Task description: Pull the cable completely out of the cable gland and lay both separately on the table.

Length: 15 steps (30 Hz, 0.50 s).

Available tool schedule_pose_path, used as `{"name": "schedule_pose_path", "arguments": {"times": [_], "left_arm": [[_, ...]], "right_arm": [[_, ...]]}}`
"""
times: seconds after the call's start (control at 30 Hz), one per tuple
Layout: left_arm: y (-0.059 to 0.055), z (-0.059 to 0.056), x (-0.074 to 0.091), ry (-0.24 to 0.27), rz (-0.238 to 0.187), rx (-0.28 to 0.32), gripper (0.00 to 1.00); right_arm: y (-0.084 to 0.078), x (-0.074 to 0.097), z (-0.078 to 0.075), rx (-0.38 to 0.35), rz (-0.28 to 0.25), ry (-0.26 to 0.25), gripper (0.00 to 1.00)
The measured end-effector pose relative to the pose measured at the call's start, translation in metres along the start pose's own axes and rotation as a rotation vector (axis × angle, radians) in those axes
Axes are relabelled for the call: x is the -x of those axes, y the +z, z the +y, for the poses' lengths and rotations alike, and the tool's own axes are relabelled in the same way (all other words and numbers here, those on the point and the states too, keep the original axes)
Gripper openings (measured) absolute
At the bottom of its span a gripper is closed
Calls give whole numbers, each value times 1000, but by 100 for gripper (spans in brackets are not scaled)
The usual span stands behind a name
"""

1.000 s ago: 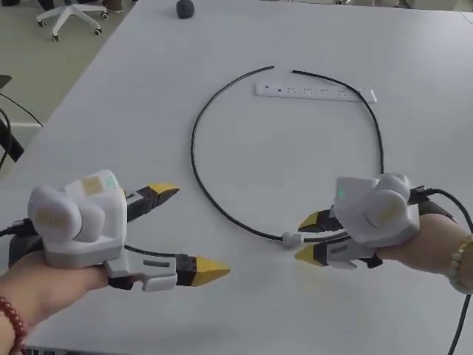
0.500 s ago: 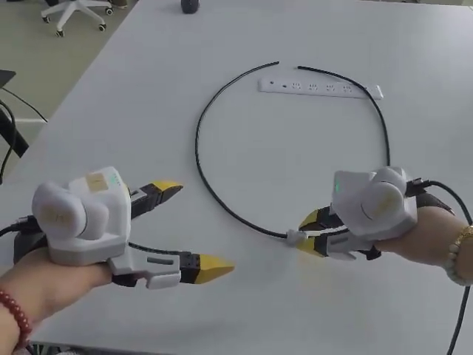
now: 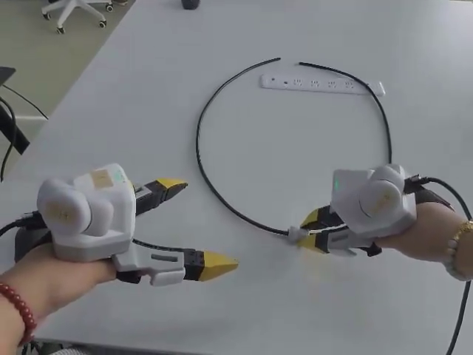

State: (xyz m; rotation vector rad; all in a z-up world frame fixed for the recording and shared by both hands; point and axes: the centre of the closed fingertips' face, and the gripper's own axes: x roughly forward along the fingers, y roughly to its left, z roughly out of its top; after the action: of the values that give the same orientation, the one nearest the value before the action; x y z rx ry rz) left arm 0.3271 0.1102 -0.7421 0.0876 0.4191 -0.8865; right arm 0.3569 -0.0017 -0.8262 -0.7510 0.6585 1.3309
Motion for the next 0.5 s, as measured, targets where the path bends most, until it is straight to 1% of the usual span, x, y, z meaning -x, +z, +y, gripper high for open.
{"name": "schedule_pose_path", "arguments": {"times": [0.2,0.33,0.4,0.43,0.5], "left_arm": [[0,-2,-2,-7,0,1,92],[1,-7,-6,-22,7,-10,92],[3,-9,-8,-28,8,-16,92],[4,-10,-9,-32,10,-21,92],[7,-11,-10,-39,4,-27,91]], "right_arm": [[0,0,-1,16,1,-3,8],[0,0,-1,22,6,-4,8],[2,2,-2,40,7,-14,8],[4,5,-2,39,4,-11,8],[7,9,-3,54,1,-19,8]]}}
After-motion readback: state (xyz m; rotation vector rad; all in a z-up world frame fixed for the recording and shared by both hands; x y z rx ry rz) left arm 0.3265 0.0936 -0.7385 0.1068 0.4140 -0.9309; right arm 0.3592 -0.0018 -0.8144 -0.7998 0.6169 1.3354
